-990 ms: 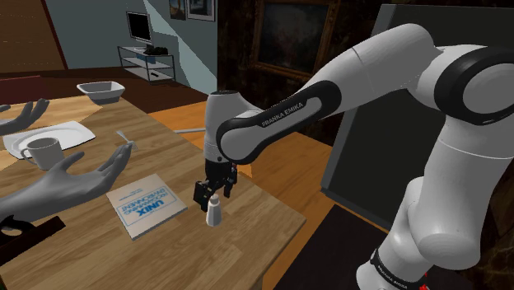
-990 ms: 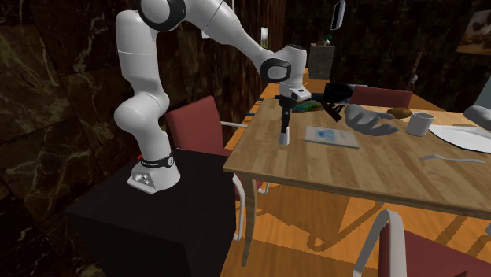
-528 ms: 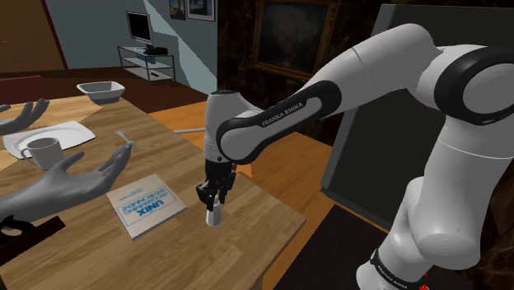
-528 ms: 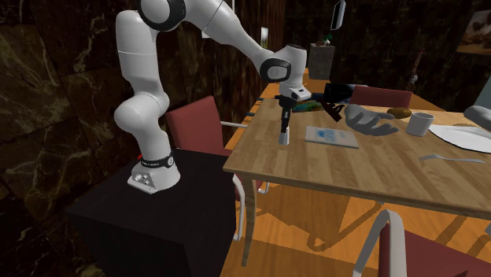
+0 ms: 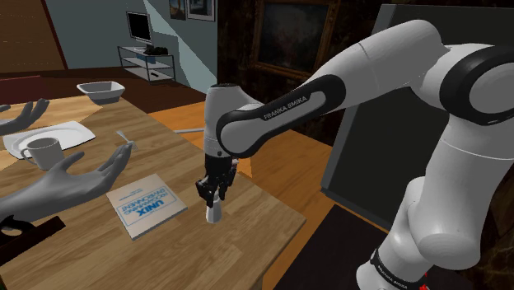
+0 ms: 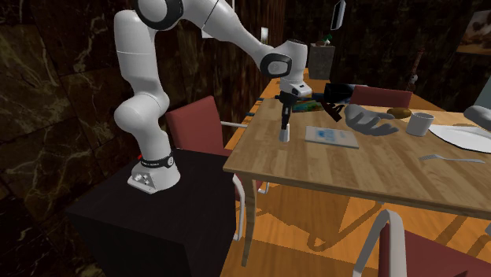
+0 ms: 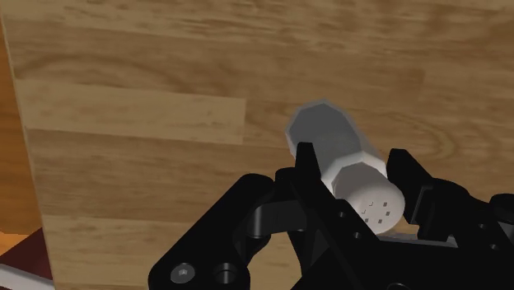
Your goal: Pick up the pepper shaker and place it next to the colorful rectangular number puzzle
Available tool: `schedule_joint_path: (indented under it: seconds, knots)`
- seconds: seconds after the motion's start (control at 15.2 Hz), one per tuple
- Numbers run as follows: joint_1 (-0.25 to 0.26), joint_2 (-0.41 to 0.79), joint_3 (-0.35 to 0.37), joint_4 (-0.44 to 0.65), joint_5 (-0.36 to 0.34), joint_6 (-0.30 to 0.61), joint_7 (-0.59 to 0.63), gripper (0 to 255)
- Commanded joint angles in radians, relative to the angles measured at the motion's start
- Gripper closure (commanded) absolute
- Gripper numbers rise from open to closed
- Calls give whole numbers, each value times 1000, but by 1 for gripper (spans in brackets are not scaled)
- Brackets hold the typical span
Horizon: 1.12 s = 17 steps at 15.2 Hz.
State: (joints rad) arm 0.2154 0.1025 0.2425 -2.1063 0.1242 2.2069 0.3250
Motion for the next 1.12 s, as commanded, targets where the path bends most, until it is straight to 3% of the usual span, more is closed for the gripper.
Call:
schedule_joint_path:
  seconds: [0.0,1.06]
  knots:
    - [-1,-13,0,10,2,-23,0,255]
    - [-7,-92,-3,139,9,-229,12,255]
